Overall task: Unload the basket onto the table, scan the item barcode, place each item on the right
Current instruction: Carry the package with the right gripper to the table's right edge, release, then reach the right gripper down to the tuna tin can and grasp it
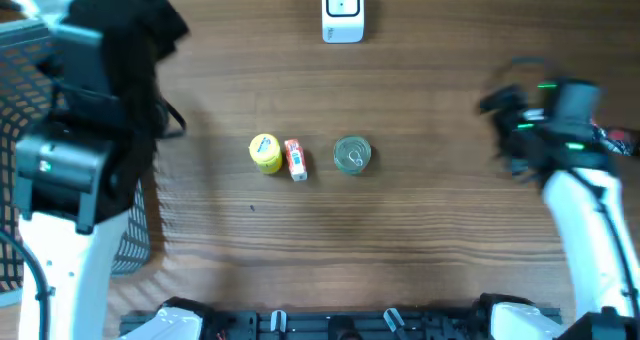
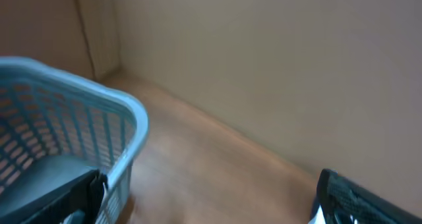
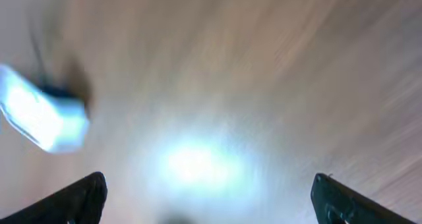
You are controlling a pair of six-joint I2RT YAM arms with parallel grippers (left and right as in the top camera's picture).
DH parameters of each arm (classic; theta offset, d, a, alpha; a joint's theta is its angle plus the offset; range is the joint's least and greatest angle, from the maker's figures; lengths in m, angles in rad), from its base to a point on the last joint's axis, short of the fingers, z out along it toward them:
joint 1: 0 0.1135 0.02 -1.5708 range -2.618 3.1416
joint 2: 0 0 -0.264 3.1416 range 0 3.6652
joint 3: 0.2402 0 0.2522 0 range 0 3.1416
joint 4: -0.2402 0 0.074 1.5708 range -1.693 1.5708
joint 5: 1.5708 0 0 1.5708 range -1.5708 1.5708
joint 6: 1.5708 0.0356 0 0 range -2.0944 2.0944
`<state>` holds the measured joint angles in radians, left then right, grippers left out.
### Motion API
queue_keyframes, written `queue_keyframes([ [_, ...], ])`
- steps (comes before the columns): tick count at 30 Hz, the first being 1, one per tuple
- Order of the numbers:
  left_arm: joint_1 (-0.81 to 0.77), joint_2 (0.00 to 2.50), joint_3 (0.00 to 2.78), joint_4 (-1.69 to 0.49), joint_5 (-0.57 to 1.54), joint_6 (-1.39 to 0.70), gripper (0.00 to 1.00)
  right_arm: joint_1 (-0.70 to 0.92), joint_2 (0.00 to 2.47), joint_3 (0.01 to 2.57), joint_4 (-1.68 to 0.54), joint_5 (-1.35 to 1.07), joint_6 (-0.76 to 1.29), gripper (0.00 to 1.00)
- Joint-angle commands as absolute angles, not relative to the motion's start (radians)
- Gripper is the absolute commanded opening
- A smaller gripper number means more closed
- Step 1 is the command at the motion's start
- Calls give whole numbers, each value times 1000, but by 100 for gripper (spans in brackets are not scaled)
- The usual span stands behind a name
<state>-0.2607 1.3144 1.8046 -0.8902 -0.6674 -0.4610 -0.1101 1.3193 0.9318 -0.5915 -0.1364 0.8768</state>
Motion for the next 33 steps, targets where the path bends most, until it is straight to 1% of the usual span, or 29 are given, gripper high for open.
queue_keyframes([
  [1,-130,1309,1806,-625,-664,-372,100,132,1316,957,-668,38,828,100],
  [2,-94,1309,1806,-542,-664,-334,100,192,1316,970,-692,38,776,100],
  [4,2,1305,1806,-397,-663,-208,100,265,1316,1009,-790,44,761,100],
  [6,64,1291,1806,-429,-664,-155,100,286,1319,1045,-884,21,753,100],
  [7,88,1272,1802,-458,-649,-170,100,289,1326,1063,-944,1,751,100],
  [8,112,1251,1801,-493,-597,-171,100,289,1340,1084,-1026,-5,747,100],
  [10,130,1201,1795,-579,-513,-172,100,289,1396,1131,-1158,-35,659,100],
  [12,128,1159,1753,-580,-507,-172,100,291,1457,1168,-1205,-95,569,100],
  [14,128,1089,1656,-539,-505,-171,100,310,1534,1199,-1213,-95,551,100],
  [17,128,975,1500,-467,-439,-171,100,352,1643,1262,-1165,-107,553,100],
  [19,128,916,1399,-413,-403,-171,100,394,1747,1373,-1156,-115,580,100],
  [21,128,890,1354,-382,-403,-172,100,430,1816,1454,-1142,-114,575,99],
  [23,128,885,1348,-376,-401,-171,100,475,1885,1529,-1100,-115,466,100],
  [24,128,879,1348,-376,-400,-172,100,496,1906,1538,-1077,-113,445,100],
  [27,128,868,1347,-377,-400,-172,100,499,1916,1538,-1047,-114,743,100],
  [29,128,867,1347,-377,-400,-171,100,500,1921,1538,-1003,-110,853,100],
  [33,128,864,1347,-377,-400,-172,100,504,1957,1537,-1002,-91,1117,100],
])
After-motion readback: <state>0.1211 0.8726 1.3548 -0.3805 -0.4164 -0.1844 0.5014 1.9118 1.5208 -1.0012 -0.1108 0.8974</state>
